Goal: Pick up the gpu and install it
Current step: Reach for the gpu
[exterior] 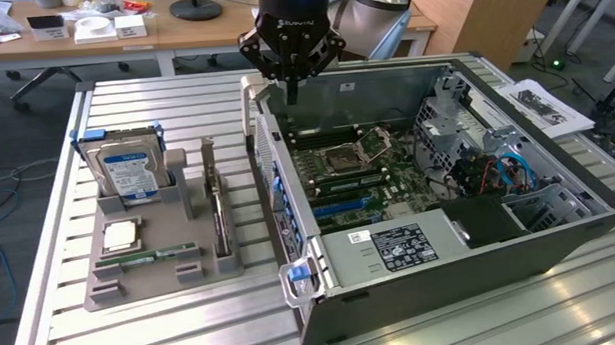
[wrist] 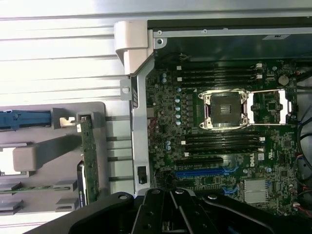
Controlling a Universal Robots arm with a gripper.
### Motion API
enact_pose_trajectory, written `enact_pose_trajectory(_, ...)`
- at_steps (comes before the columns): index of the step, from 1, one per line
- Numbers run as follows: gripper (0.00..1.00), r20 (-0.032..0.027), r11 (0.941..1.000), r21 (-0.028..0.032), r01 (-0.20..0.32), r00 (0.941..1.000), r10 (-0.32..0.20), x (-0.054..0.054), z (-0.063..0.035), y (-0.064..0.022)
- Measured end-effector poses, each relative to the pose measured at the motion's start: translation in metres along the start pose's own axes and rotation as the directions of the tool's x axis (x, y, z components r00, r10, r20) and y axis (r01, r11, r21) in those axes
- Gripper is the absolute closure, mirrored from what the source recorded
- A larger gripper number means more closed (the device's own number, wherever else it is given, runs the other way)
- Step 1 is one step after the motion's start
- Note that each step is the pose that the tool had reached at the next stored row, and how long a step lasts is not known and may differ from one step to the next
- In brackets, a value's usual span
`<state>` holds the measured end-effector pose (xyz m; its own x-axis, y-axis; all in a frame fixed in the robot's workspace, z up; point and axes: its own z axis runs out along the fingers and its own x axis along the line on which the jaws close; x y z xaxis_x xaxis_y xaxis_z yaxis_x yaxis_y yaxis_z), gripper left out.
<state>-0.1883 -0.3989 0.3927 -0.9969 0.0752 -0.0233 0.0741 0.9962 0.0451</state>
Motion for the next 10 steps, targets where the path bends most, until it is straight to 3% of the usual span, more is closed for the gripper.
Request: enact_pose_trajectory(10, 0.89, -0.0001, 1.0, 0.0, 0.0, 1.0, 0.0, 0.015, -0.0002, -0.0011)
